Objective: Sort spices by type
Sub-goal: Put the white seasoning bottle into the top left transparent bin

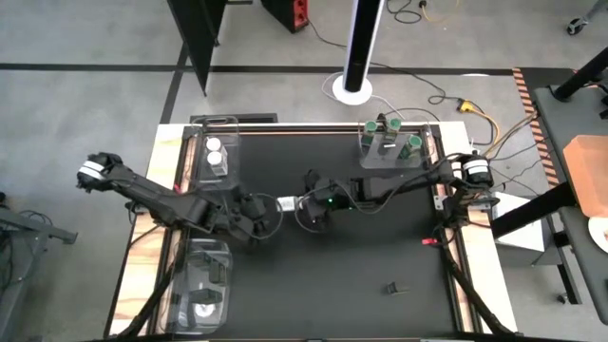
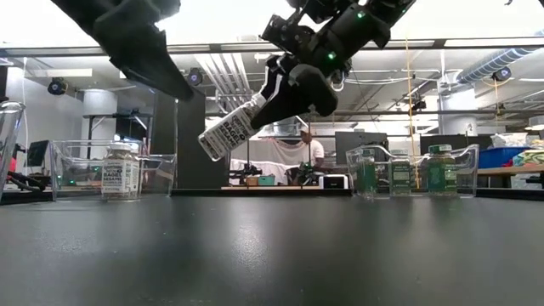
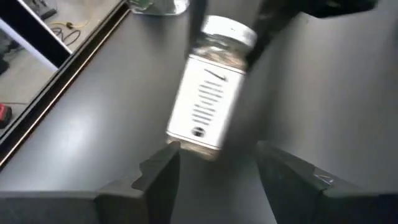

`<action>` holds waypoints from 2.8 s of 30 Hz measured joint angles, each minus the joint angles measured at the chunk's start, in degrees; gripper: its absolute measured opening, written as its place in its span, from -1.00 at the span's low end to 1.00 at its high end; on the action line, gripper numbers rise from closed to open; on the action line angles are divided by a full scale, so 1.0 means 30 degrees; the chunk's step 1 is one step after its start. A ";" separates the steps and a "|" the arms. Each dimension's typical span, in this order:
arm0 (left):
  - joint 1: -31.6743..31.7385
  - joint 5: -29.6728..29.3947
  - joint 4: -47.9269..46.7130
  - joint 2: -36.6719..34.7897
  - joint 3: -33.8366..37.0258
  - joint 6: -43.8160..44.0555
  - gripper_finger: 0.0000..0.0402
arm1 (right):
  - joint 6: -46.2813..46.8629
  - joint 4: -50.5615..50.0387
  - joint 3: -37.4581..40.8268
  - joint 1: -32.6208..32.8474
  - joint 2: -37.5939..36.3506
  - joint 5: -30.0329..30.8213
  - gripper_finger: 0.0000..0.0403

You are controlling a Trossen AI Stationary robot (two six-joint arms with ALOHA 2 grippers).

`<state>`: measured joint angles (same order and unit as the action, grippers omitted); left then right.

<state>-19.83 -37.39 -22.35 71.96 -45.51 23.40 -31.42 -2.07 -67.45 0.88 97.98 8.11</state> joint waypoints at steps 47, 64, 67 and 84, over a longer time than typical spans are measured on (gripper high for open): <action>-0.0091 -0.4217 0.1263 0.0513 0.0450 -0.4086 -0.12 | -0.0338 -0.1857 -0.2099 0.0430 -0.3695 -0.1725 0.46; -0.0748 -0.0024 1.5401 -0.1224 0.3606 -1.3770 -0.12 | 0.2189 1.3194 0.8289 -0.0969 -0.7200 -0.5408 0.25; -0.0707 0.0774 1.7350 -0.1254 0.4190 -1.4646 -0.12 | 0.2840 1.4255 0.8309 -0.0707 -0.6478 -0.6268 0.31; -0.0622 0.2287 2.0292 -0.0203 0.3606 -1.5753 -0.12 | 0.4366 1.5798 0.3628 -0.0358 -0.2024 -0.9181 0.63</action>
<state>-21.70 -30.52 38.53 71.36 -34.69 -23.86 -18.32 45.32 -56.57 -0.19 91.91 -19.43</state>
